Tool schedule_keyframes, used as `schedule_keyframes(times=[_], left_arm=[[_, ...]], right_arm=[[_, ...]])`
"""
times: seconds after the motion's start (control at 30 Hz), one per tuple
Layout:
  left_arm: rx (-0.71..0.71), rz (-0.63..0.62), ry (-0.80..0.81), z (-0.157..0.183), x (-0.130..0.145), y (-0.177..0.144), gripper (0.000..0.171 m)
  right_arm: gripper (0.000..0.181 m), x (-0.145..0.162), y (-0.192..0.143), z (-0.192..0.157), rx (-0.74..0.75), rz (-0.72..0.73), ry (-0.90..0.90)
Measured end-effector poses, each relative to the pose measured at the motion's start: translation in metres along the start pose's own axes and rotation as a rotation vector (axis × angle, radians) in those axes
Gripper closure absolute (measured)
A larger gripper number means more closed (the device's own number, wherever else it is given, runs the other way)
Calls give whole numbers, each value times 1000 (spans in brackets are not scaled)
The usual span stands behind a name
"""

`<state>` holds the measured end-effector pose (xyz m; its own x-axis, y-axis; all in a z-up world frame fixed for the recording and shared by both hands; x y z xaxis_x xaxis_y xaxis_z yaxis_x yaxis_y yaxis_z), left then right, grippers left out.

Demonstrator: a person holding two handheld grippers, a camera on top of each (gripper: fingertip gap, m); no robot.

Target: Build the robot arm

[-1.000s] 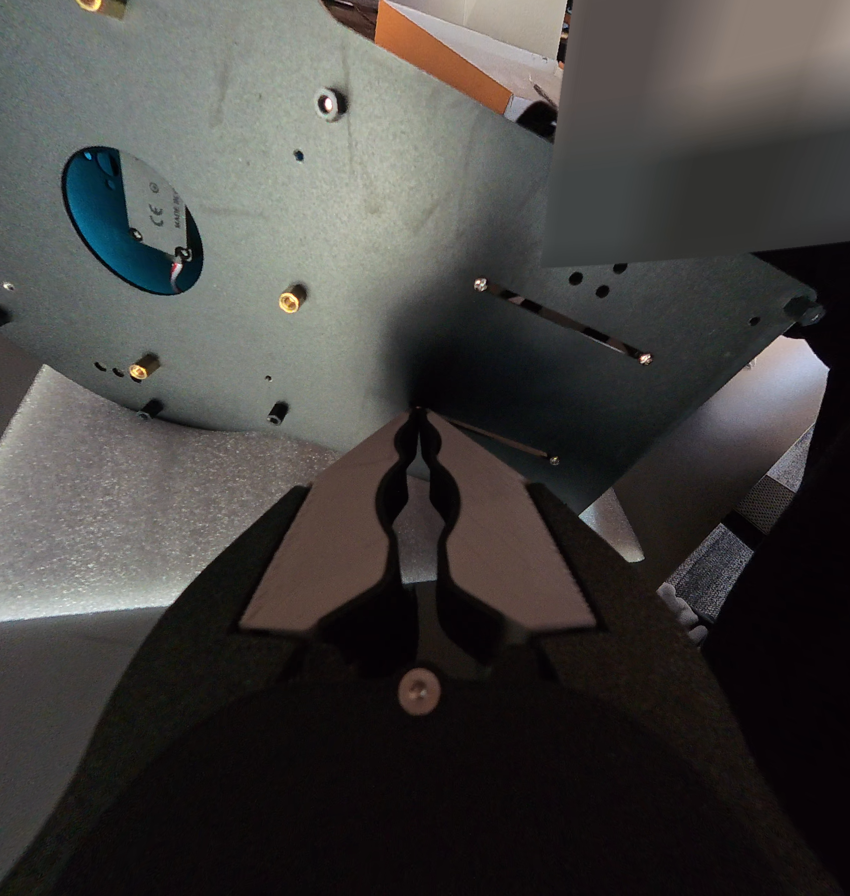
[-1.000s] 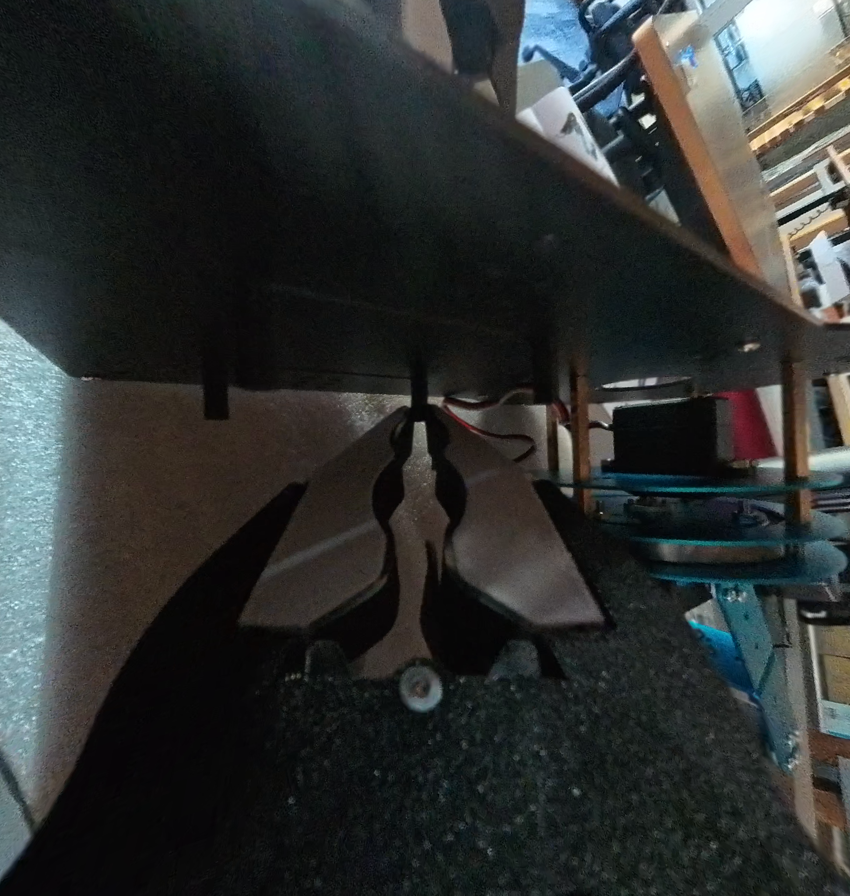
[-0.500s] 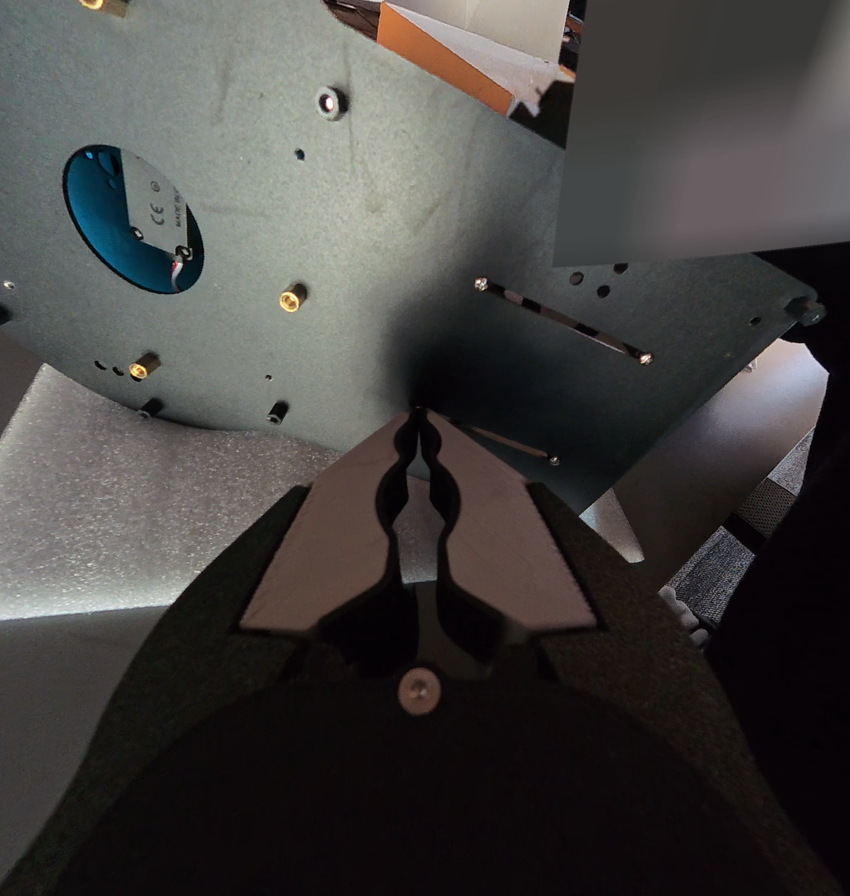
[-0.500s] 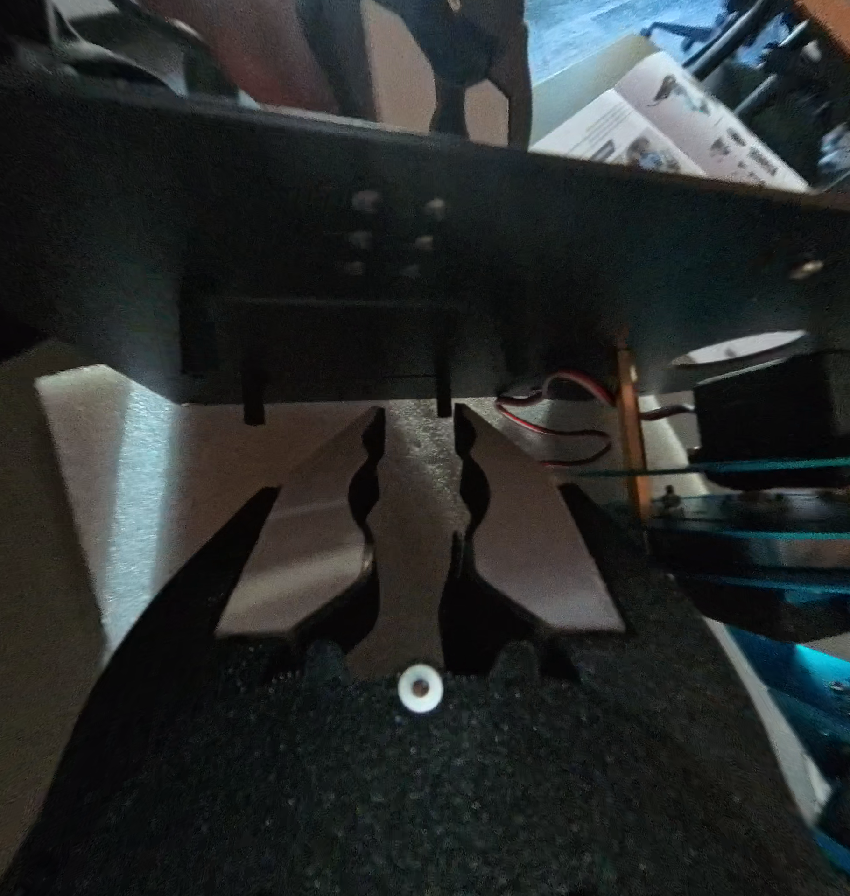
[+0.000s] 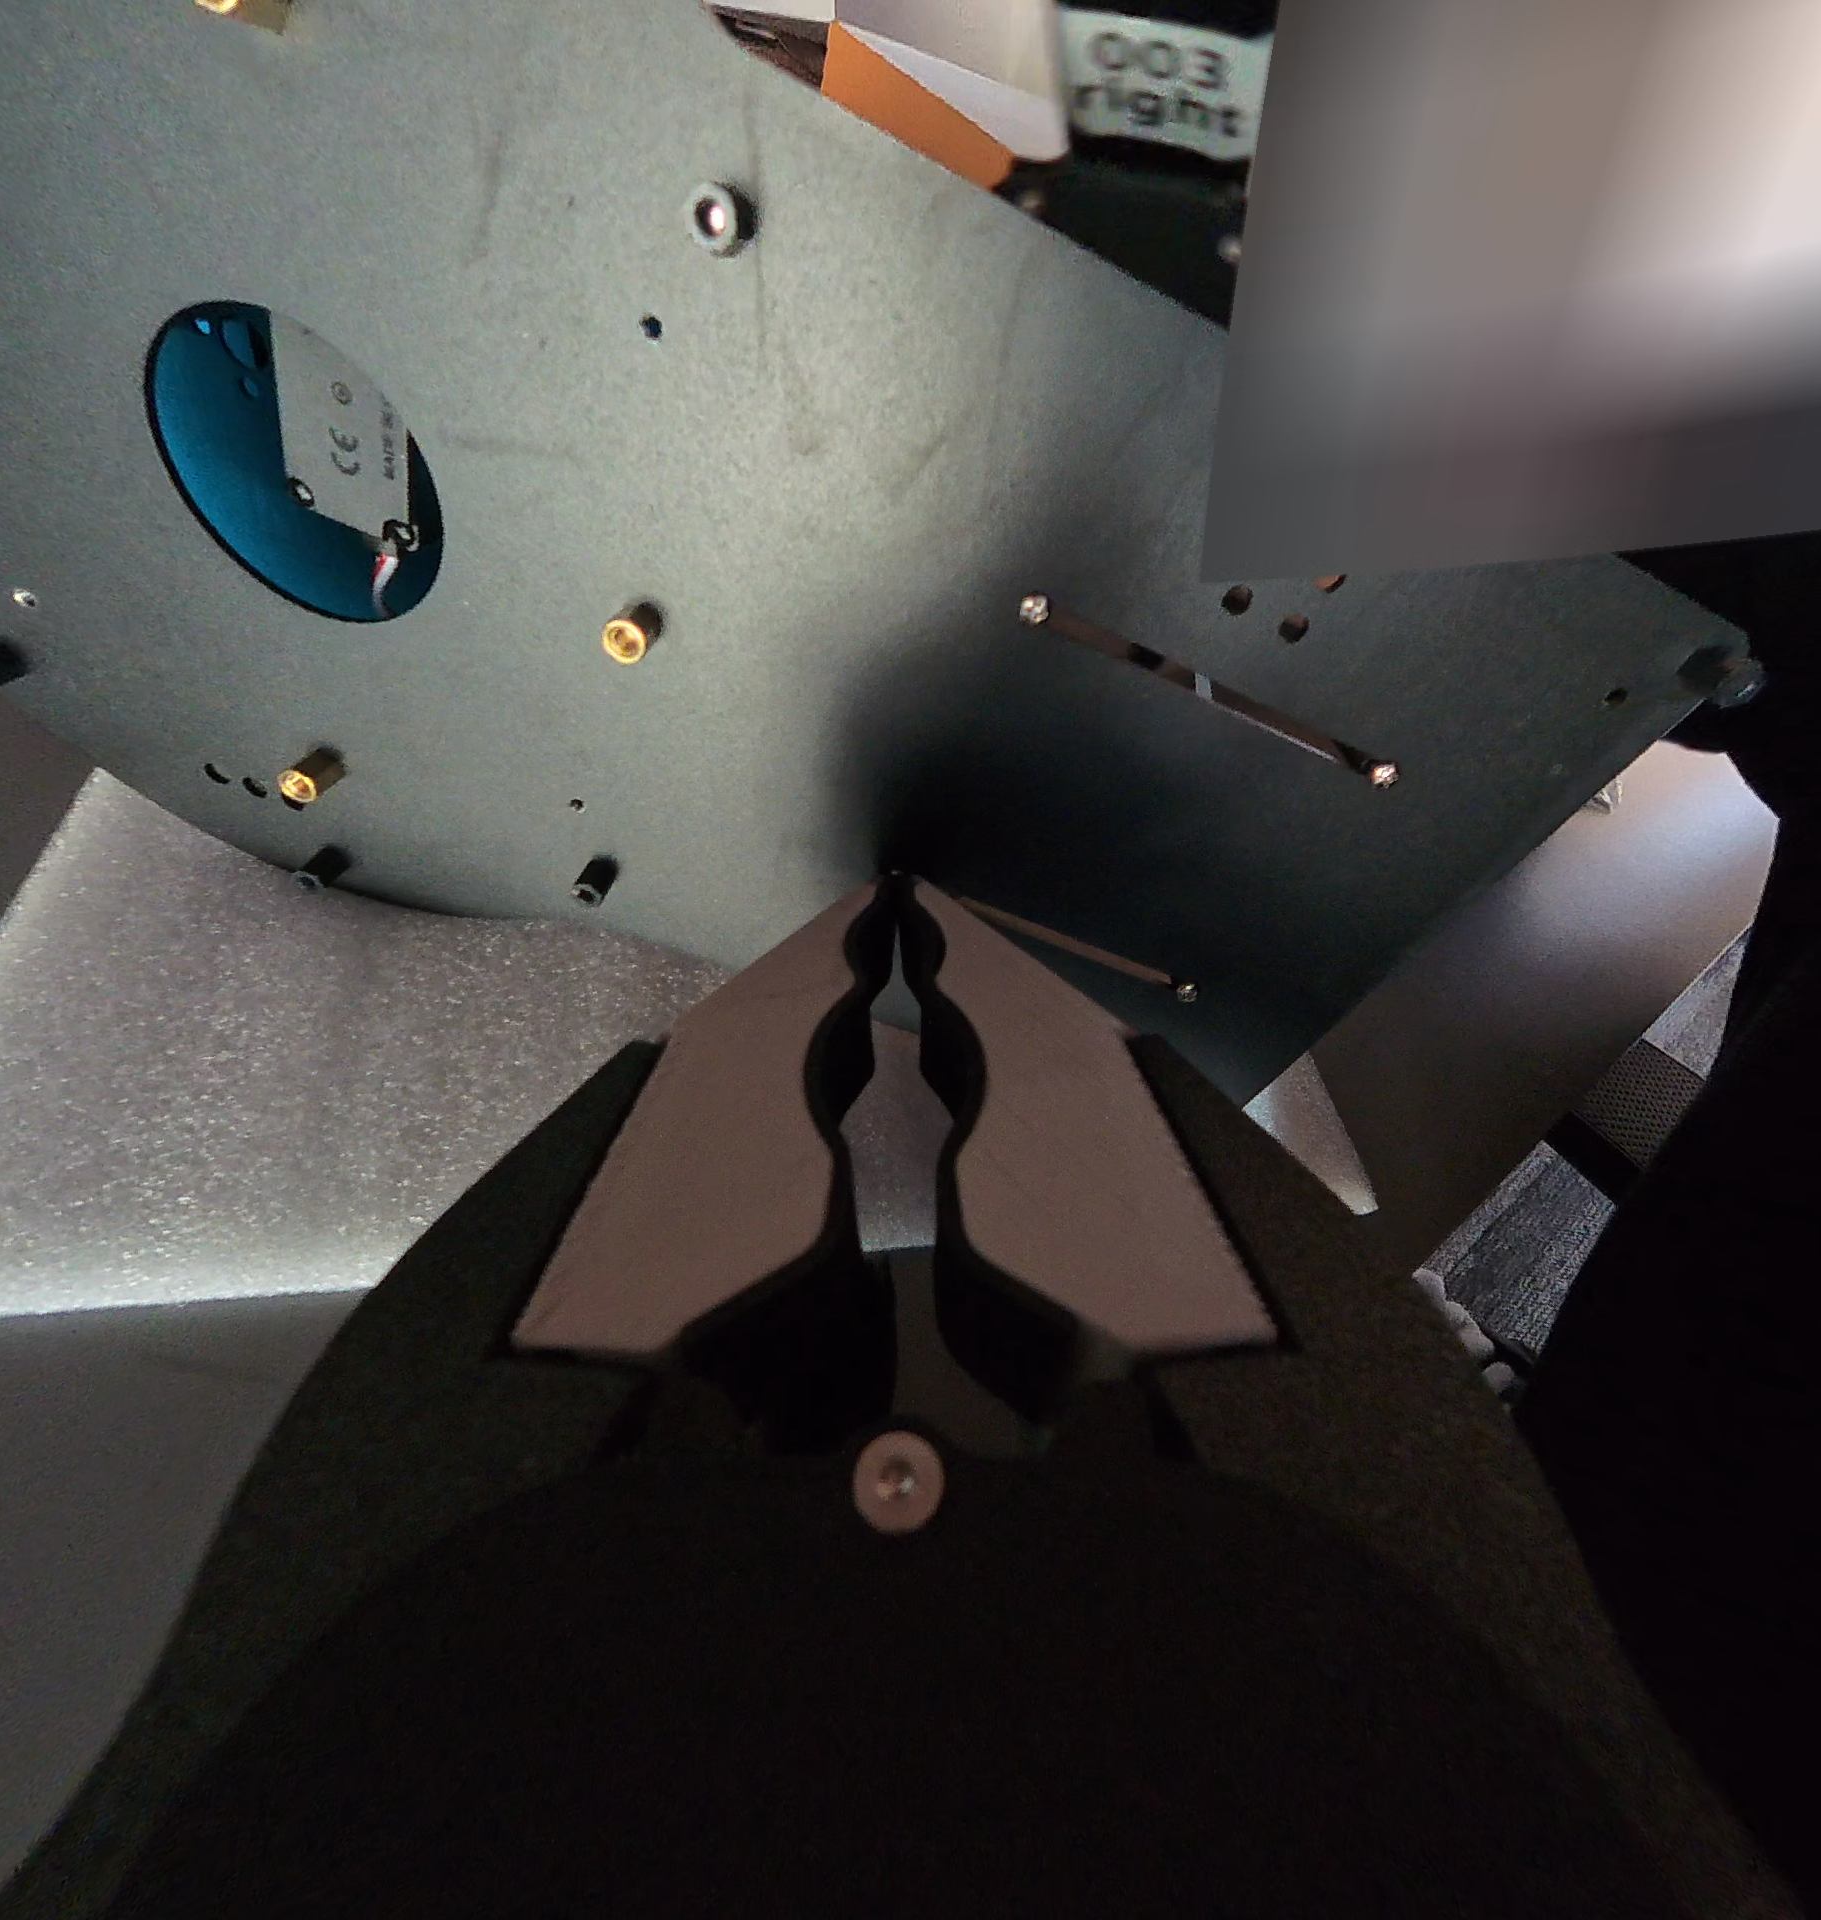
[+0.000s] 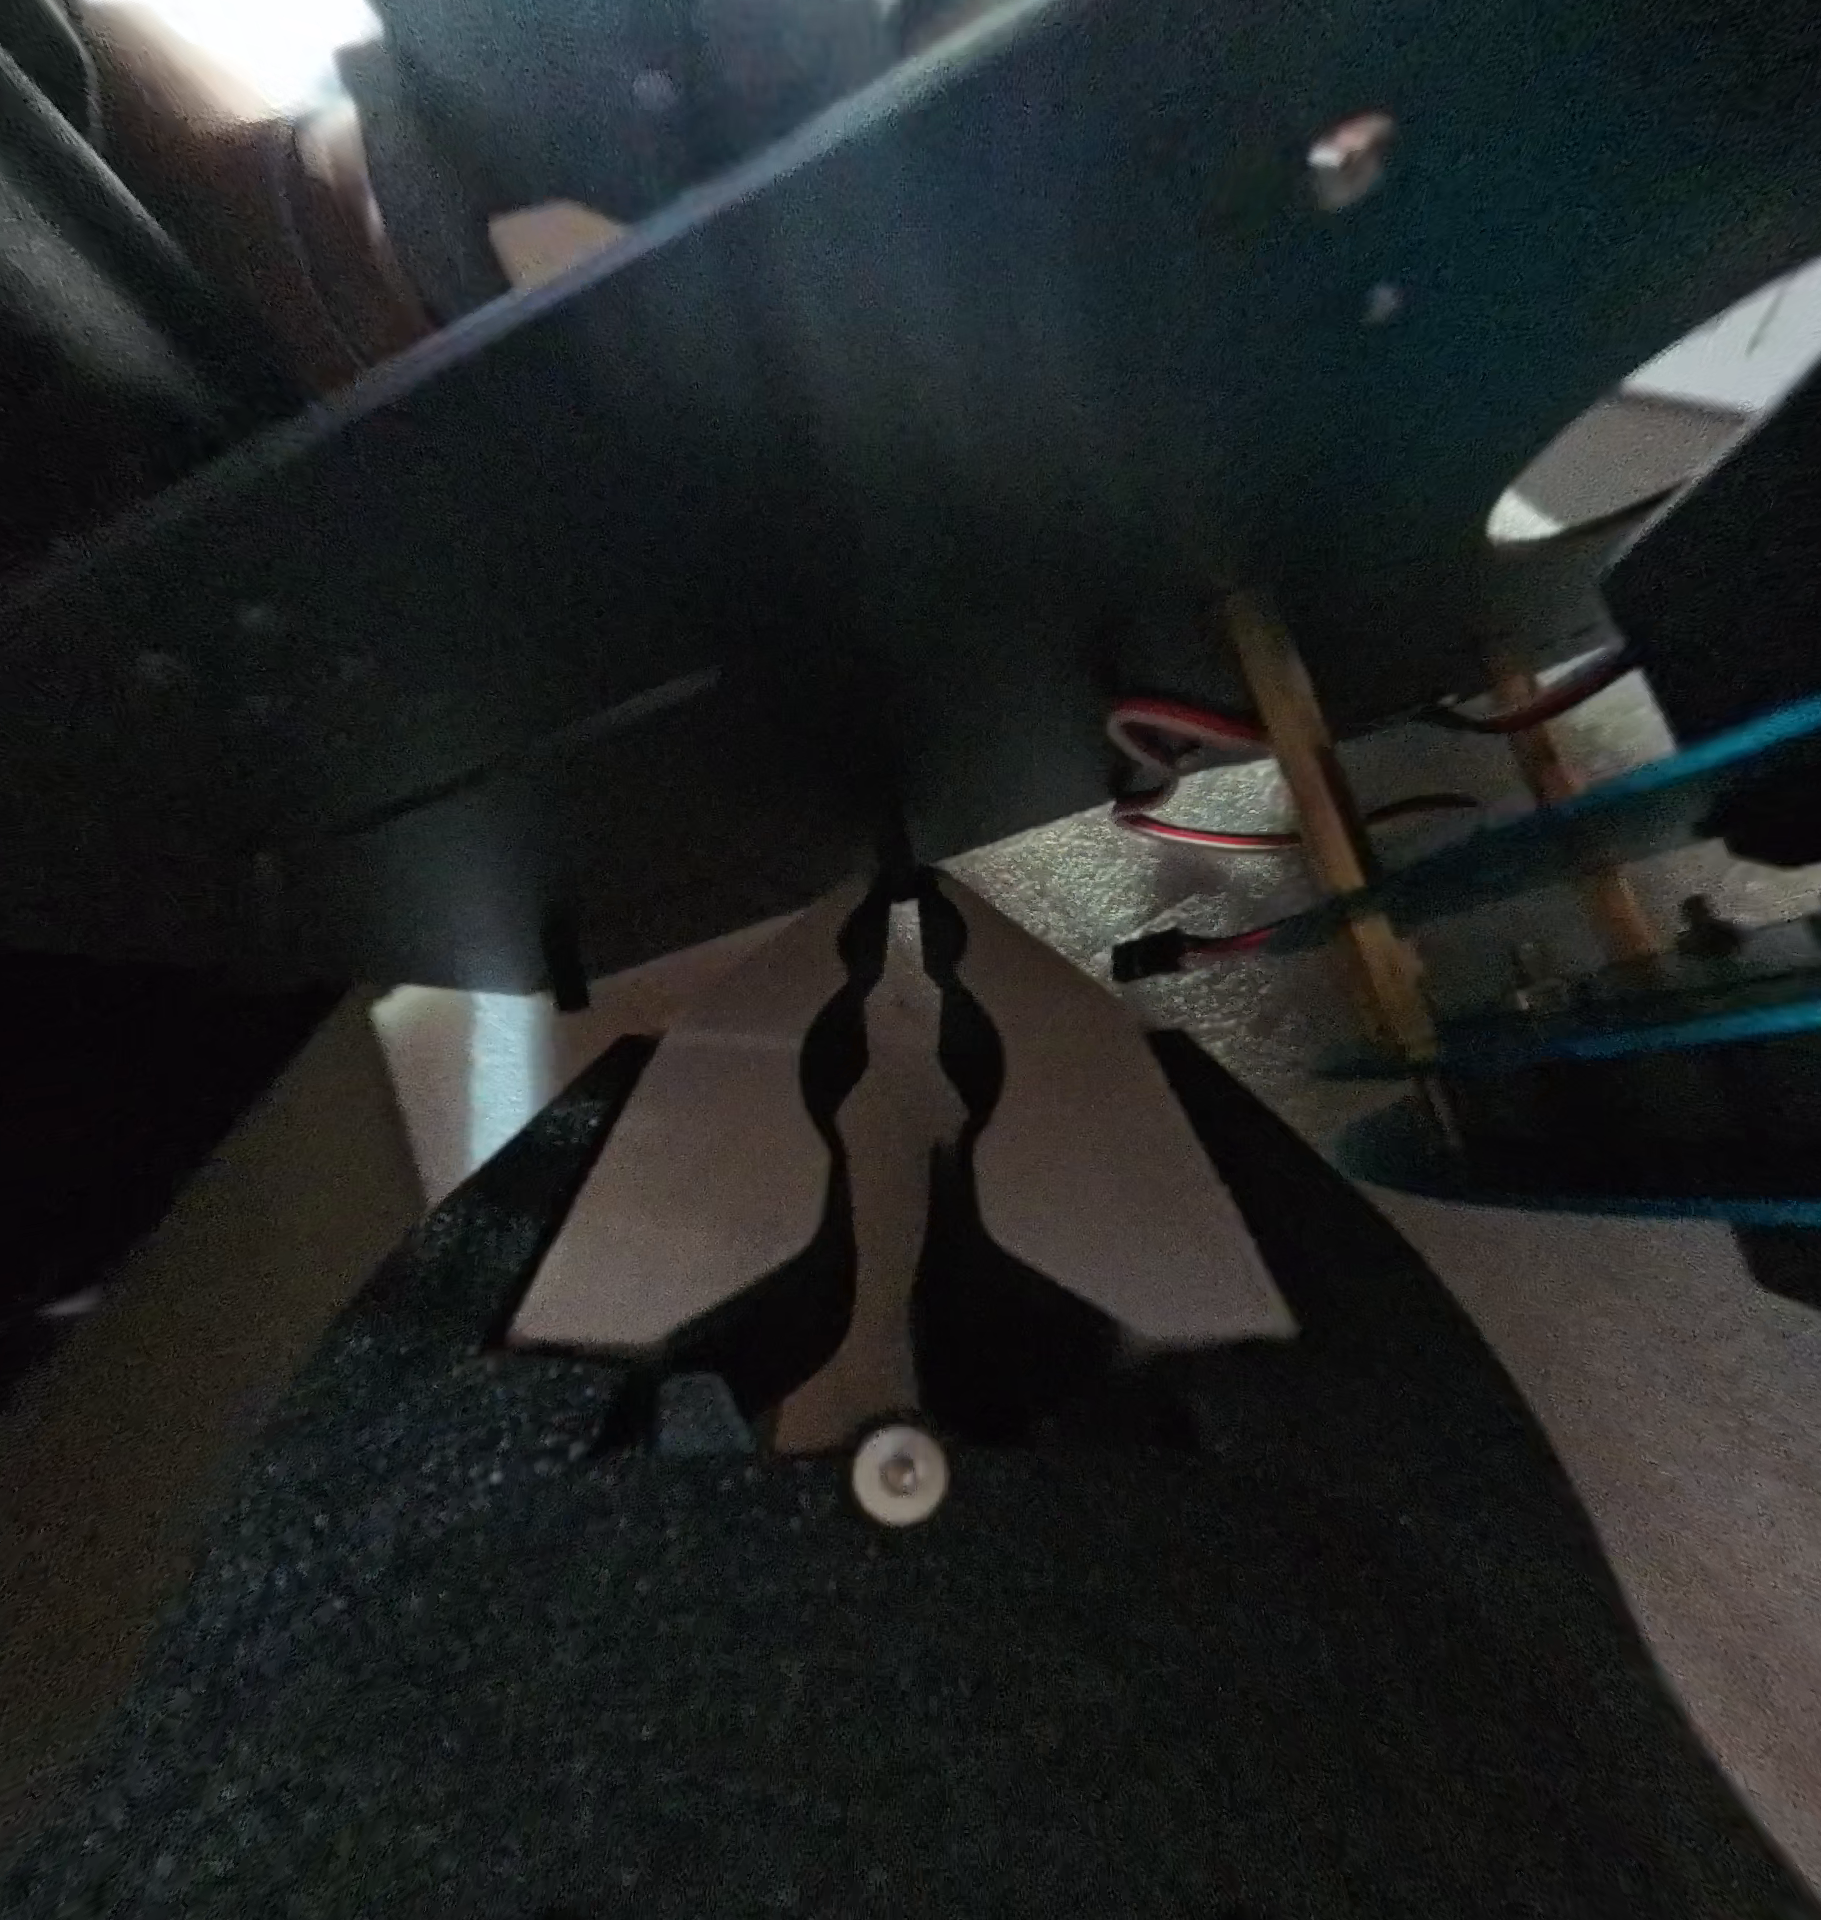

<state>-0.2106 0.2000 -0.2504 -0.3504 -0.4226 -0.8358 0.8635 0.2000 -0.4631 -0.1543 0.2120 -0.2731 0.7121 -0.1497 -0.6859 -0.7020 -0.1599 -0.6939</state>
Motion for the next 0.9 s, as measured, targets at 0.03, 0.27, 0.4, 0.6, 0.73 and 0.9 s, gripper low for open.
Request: schedule_keyframes(times=[0.03,0.27,0.4,0.6,0.73,0.9], left_arm=[[1,2,-3,0,0,0,171],[-1,6,-6,0,0,0,171],[-7,4,-3,0,0,0,171],[-1,0,-6,-1,0,0,171],[14,-3,-18,-1,0,0,171],[10,-3,-16,-1,0,0,171]], right_arm=[[171,1,-1,-2,73,-12,-88],[166,0,3,-7,549,-20,-554],[178,-4,2,-2,531,-30,-516],[177,-1,2,2,-97,16,132],[167,0,-1,-4,212,-38,-187],[176,1,1,-2,607,-67,-544]])
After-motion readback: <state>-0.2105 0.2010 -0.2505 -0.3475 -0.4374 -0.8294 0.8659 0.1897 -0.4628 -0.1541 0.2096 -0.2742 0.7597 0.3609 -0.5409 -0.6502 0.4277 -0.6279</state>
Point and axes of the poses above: each gripper's, where its closed fingertips meet, y out along the fingers, x out of its underside, z = x × y across the jaws, the point moved 4 cm from there along -y, back along the fingers, and after that the axes turned 8 degrees about -z, right-handed, at the moved point
